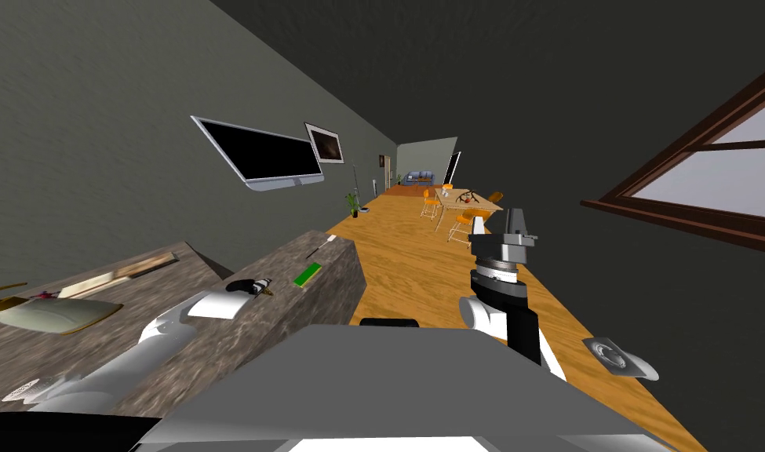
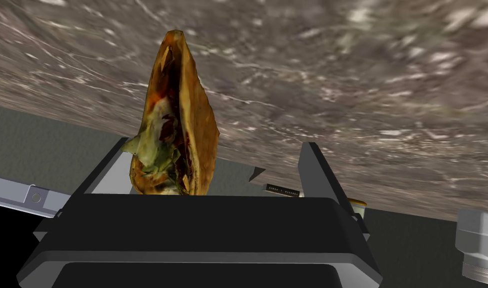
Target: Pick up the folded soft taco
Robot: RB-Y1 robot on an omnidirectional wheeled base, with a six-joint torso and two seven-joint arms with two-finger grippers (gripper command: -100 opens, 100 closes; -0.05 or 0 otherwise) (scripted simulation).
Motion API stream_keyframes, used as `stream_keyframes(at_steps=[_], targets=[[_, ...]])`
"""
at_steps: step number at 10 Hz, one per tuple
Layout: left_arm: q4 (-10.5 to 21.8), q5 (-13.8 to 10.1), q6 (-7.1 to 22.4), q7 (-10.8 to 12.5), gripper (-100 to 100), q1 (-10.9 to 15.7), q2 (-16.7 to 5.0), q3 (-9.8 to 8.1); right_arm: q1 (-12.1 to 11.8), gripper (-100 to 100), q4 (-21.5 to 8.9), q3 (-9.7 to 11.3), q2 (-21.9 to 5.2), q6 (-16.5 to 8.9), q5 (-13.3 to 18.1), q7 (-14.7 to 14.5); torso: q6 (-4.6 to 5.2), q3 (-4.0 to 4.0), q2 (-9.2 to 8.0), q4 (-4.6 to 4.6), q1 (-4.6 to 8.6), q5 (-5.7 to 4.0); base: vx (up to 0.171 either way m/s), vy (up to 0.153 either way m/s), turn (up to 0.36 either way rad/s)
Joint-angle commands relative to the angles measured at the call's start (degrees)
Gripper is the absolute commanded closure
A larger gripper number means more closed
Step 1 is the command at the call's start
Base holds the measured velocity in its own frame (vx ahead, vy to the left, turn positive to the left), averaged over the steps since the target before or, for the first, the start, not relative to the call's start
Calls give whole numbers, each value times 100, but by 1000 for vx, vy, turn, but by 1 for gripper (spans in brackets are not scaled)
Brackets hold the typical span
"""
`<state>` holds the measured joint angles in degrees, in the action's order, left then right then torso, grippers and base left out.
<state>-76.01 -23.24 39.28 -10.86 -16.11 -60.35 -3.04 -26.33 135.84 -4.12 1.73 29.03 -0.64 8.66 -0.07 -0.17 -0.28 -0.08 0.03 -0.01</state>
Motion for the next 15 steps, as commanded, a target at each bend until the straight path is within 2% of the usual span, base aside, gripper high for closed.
stream_keyframes(at_steps=[1,2,3,4,5,6,8,9,11,12,14,15], targets=[[165,-5,-3,-39,-100,286,15,33,0,0,0,0,0,0,0,0,0,0,0,0,0,0,-38,-2,2],[418,-88,6,-266,-100,486,60,224,0,0,0,0,0,0,0,0,1,4,8,2,0,0,-62,-9,-29],[611,-88,6,-266,-100,674,60,224,0,0,0,0,0,0,0,0,0,2,3,2,2,1,-70,-12,-17],[628,-88,6,-266,-100,835,60,224,0,0,0,0,0,0,0,0,-1,0,0,0,2,0,-42,-7,4],[628,-88,6,-266,-100,835,60,224,0,0,0,0,0,0,0,0,-1,3,6,1,2,-1,-15,-2,4],[831,-171,15,-494,-100,1049,105,414,-1,0,0,0,0,0,0,0,-1,8,15,3,-1,0,-57,-10,-31],[1091,-171,15,-494,-100,1366,105,414,0,0,0,0,0,0,0,0,-1,0,0,0,-1,0,-61,-2,-7],[1296,-254,24,-721,-100,1545,149,605,0,0,0,0,0,0,0,0,-2,3,6,1,-2,0,-78,-6,-25],[1554,-254,24,-721,-100,1882,149,605,0,0,0,0,0,0,0,0,-2,-4,-6,-1,2,0,-63,-12,-7],[1737,-337,33,-948,-100,2044,194,795,0,0,0,0,0,0,0,0,-2,3,6,1,2,-1,-49,-15,-26],[2018,-337,33,-948,-100,2377,194,795,0,0,0,0,0,0,0,0,-2,1,2,1,2,-1,-53,-7,-8],[2018,-337,33,-948,-100,2429,194,795,0,0,0,0,0,0,0,0,-3,4,8,2,0,0,-10,1,4]])
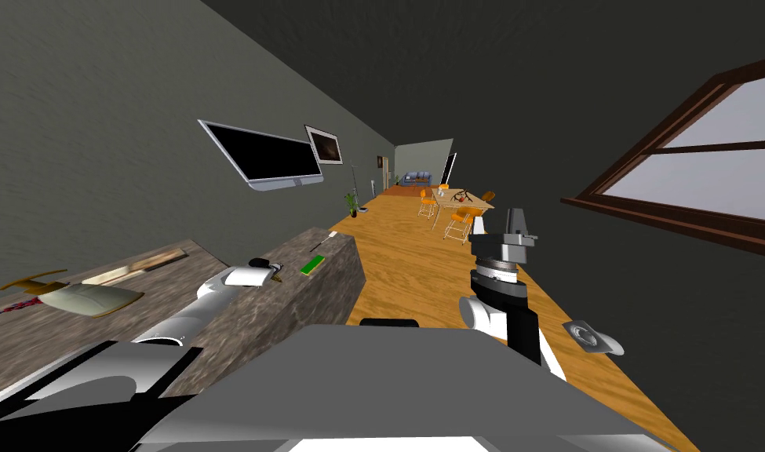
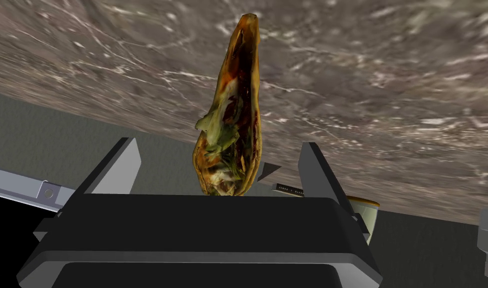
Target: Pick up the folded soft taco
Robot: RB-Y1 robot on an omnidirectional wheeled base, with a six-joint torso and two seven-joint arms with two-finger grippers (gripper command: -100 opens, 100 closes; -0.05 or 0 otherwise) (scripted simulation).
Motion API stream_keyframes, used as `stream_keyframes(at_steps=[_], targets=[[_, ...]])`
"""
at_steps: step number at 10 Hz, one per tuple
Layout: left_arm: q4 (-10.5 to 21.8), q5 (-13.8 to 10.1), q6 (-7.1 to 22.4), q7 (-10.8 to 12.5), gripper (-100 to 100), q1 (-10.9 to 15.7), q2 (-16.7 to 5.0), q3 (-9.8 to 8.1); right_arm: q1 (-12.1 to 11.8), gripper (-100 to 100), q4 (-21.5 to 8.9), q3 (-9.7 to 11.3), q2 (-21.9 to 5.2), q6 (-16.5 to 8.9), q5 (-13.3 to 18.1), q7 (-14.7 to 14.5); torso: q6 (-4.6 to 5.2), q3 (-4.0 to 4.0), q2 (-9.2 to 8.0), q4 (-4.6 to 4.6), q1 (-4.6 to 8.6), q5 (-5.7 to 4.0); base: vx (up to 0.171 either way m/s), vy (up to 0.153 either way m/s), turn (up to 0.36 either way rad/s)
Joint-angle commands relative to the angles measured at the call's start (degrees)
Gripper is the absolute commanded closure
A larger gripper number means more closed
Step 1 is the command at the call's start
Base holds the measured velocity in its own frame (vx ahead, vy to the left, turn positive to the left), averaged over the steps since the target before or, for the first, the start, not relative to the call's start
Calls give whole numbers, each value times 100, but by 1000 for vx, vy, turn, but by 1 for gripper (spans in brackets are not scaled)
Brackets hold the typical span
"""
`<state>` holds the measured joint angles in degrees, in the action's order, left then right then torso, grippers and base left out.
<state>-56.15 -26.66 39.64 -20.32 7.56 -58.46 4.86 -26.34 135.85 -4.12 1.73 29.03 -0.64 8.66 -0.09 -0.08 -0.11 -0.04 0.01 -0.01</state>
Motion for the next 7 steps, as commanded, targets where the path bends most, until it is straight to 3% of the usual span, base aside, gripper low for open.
stream_keyframes(at_steps=[1,2,6,7], targets=[[0,0,0,0,-100,0,0,0,0,0,0,0,0,0,0,0,0,0,0,0,0,0,0,0,0],[11,-3,-4,-7,100,14,-1,2,0,0,0,0,0,0,0,0,-1,3,4,1,-1,1,0,0,0],[11,-1,-1,-10,100,11,-1,3,0,0,0,0,0,0,0,0,-1,4,6,1,-2,2,0,0,0],[11,-2,-1,-9,0,11,0,3,0,0,0,0,0,0,0,0,-1,4,6,1,-1,1,0,0,0]])
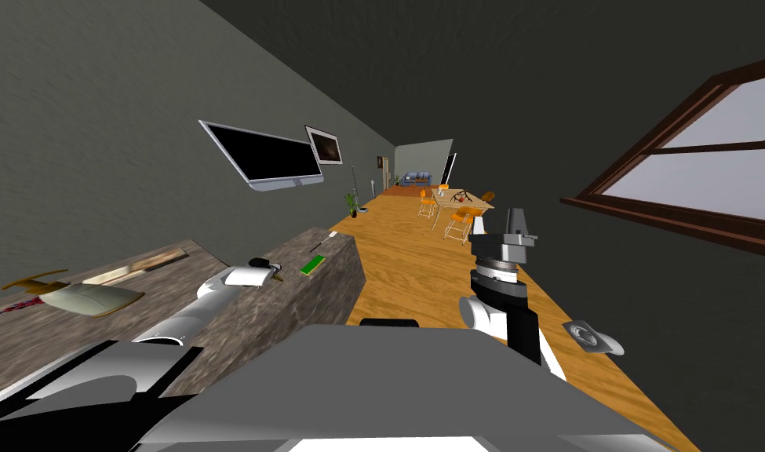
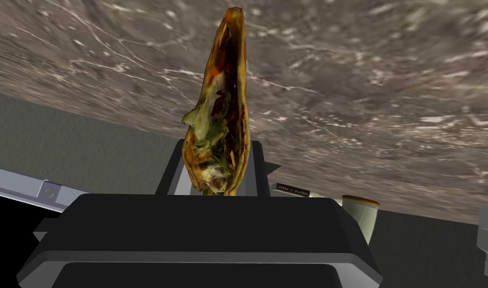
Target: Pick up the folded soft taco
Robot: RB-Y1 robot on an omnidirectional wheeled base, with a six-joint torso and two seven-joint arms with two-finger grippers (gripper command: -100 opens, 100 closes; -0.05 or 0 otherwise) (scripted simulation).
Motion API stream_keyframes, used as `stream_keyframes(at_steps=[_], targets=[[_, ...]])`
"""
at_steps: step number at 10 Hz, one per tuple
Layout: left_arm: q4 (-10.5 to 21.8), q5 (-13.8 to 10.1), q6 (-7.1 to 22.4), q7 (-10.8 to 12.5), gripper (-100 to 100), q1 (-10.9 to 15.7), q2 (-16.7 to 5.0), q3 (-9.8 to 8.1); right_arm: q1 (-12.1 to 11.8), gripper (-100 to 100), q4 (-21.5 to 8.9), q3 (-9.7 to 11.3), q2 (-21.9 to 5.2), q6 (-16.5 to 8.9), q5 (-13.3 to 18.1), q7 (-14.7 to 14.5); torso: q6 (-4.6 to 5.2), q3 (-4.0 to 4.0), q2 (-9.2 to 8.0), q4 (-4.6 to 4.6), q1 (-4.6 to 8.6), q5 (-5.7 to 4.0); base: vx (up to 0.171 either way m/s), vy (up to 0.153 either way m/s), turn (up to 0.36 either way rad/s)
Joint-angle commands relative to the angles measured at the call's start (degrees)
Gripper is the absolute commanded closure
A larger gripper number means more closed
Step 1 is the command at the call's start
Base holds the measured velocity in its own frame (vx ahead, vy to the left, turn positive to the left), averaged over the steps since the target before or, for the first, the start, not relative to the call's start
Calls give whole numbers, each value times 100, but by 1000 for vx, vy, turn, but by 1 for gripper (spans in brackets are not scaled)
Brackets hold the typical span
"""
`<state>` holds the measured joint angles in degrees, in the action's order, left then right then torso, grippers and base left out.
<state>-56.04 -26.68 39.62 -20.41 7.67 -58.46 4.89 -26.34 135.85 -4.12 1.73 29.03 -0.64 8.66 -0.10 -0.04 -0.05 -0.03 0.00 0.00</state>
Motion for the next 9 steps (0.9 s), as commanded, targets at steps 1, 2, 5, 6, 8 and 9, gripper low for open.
stream_keyframes(at_steps=[1,2,5,6,8,9], targets=[[-286,90,-11,234,100,-286,-39,-189,0,0,0,0,0,0,0,0,0,0,0,0,0,0,55,-1,16],[-443,90,-11,234,100,-467,-39,-189,-1,0,0,0,0,0,0,0,-4,5,12,0,1,-3,87,10,26],[-906,173,-20,461,100,-1011,-84,-379,-1,0,0,0,0,0,0,0,0,19,35,4,-5,0,90,14,11],[-1085,257,-29,689,100,-1185,-129,-570,-1,0,0,0,0,0,0,0,-3,11,19,4,-6,4,62,7,25],[-1369,257,-29,689,100,-1507,-129,-570,-1,0,0,0,0,0,0,0,-2,9,19,0,-4,-1,52,11,12],[-1369,257,-29,689,100,-1542,-129,-570,0,0,0,0,0,0,0,0,-2,6,10,1,-2,2,9,4,-7]])
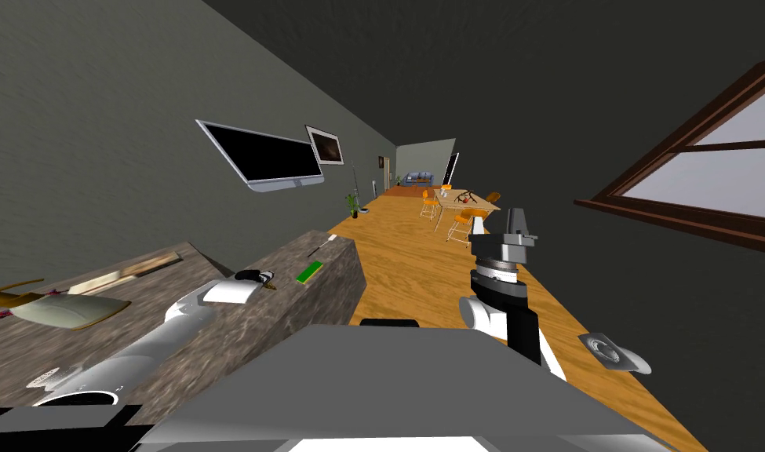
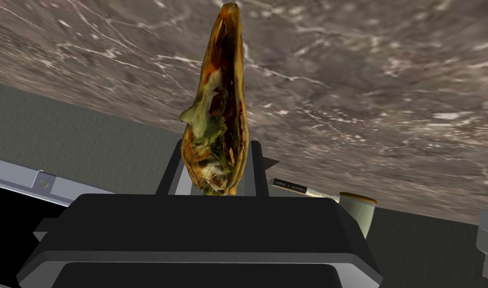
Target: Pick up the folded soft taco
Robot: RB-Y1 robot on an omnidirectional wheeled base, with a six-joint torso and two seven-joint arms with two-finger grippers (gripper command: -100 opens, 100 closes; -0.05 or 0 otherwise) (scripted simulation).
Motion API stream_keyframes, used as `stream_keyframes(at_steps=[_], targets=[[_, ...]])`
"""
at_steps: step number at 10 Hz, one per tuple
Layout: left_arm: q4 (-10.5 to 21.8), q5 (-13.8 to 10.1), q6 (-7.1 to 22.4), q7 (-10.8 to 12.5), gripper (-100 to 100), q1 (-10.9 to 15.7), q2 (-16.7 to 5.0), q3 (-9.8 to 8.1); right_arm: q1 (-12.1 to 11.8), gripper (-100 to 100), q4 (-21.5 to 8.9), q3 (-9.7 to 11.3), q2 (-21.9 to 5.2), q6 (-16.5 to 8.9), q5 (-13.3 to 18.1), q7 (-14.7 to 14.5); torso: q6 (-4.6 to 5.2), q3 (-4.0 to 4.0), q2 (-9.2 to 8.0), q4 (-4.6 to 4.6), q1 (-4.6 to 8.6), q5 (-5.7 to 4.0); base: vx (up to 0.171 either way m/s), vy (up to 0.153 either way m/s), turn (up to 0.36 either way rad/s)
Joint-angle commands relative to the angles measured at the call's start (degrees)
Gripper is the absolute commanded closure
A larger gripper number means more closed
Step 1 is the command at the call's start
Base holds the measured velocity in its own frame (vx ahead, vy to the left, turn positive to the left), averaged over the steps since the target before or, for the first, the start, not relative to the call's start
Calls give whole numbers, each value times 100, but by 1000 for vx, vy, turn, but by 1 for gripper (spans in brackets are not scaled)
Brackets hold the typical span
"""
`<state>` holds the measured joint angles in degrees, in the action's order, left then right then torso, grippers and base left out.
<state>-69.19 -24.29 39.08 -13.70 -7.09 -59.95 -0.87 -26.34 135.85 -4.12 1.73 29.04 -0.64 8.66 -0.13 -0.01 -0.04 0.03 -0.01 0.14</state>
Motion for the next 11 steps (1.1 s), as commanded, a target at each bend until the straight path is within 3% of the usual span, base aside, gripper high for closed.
stream_keyframes(at_steps=[1,2,3,4,6,7,9,10,11], targets=[[-286,100,16,245,100,-286,-25,-184,0,0,0,0,0,0,0,0,0,0,0,0,0,0,48,4,28],[-499,100,16,245,100,-485,-25,-184,-1,0,0,0,0,0,0,0,-3,3,7,0,-1,-2,65,7,27],[-517,100,16,245,100,-598,-25,-184,-1,0,0,0,0,0,0,0,1,7,12,2,-2,2,41,1,-9],[-761,184,7,472,100,-789,-69,-374,0,0,0,0,0,0,0,0,1,6,10,4,-3,4,77,5,20],[-980,184,7,472,100,-1129,-69,-374,-1,0,0,0,0,0,0,0,5,12,22,4,-3,2,62,7,6],[-1171,267,-2,699,100,-1299,-114,-565,0,0,0,0,0,0,0,0,1,8,12,5,-5,4,58,5,34],[-1443,267,-2,699,100,-1642,-114,-565,-1,0,0,0,0,0,0,0,4,9,16,3,-3,0,55,13,5],[-1701,350,-11,927,100,-1859,-159,-755,0,0,0,0,0,0,0,0,2,6,9,4,-2,3,73,-12,32],[-1860,350,-11,927,100,-2028,-159,-755,-1,0,0,0,0,0,0,0,4,9,18,2,5,-4,73,5,22]])
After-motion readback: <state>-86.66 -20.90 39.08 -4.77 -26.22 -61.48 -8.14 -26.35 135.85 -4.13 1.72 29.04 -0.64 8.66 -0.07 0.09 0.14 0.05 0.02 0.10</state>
